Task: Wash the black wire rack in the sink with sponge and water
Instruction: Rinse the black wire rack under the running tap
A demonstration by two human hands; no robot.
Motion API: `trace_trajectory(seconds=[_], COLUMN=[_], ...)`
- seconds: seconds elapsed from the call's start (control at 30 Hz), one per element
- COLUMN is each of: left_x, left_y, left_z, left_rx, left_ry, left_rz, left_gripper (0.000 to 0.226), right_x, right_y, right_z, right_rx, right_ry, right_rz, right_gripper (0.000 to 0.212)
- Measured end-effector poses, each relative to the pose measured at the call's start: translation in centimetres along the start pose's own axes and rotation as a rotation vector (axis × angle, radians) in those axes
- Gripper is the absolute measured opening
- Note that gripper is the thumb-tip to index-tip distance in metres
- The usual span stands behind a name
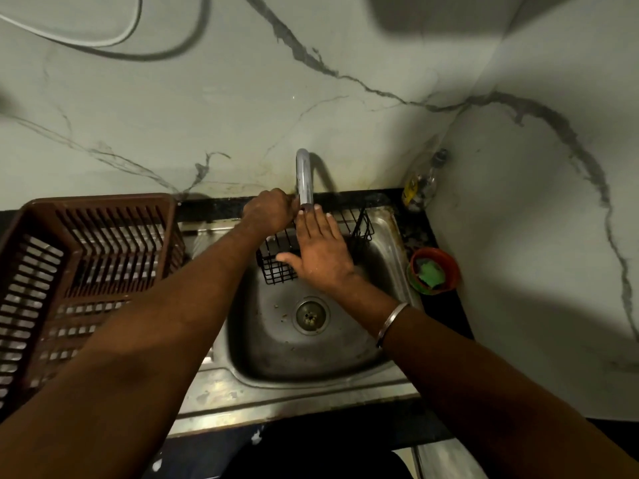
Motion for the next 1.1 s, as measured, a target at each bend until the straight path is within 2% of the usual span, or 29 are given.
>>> trace_trajectory(seconds=[0.07, 0.13, 0.23, 0.3, 0.43, 0.53, 0.67, 0.77, 0.9, 1.1], left_x=[-0.2, -0.5, -0.5, -0.5, -1.4, -1.8, -1.5, -0.8, 0.5, 0.9], left_y=[0.1, -0.1, -0.3, -0.1, 0.0, -0.3, -0.3, -0.8, -1.0, -1.0], left_z=[0.0, 0.1, 0.2, 0.1, 0.8, 0.9, 0.6, 0.0, 0.6, 2.3], left_rx=[0.021, 0.047, 0.072, 0.081, 0.180, 0.251, 0.317, 0.353, 0.317, 0.136], left_ry=[-0.032, -0.047, -0.086, -0.130, -0.365, -0.533, -0.618, -0.777, -0.950, -1.125], left_rz=[0.017, 0.027, 0.016, 0.019, 0.027, 0.044, 0.064, 0.068, 0.070, -0.060], left_gripper=[0.061, 0.058, 0.045, 0.043, 0.036, 0.033, 0.021, 0.015, 0.015, 0.024], right_x=[0.1, 0.5, -0.2, -1.1, -0.2, -0.5, -1.6, -2.5, -4.6, -3.0], right_y=[-0.5, -1.1, -1.7, -1.2, -1.1, -1.1, -1.2, -1.3, -1.1, -1.1], right_z=[0.1, 0.0, -1.2, -1.8, -1.9, -2.3, -2.4, -2.3, -2.1, -1.3], right_rx=[-0.055, -0.160, -0.312, -0.277, -0.183, -0.205, -0.269, -0.307, -0.355, -0.264], right_ry=[-0.019, 0.011, 0.184, 0.260, 0.128, 0.107, 0.196, 0.299, 0.458, 0.490], right_rz=[-0.005, -0.094, -0.197, -0.144, -0.123, -0.112, -0.142, -0.138, -0.066, 0.102], right_gripper=[0.088, 0.073, 0.058, 0.062, 0.075, 0.071, 0.070, 0.069, 0.064, 0.069])
Point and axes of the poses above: each hand's wrist, its own y-axis towards the middle knuckle, its own z-axis out of the palm, x = y × z, the point moved 8 cm from there along y, towards the middle knuckle, and after that the axes turned 5 degrees about x, right-handed, at the moved point
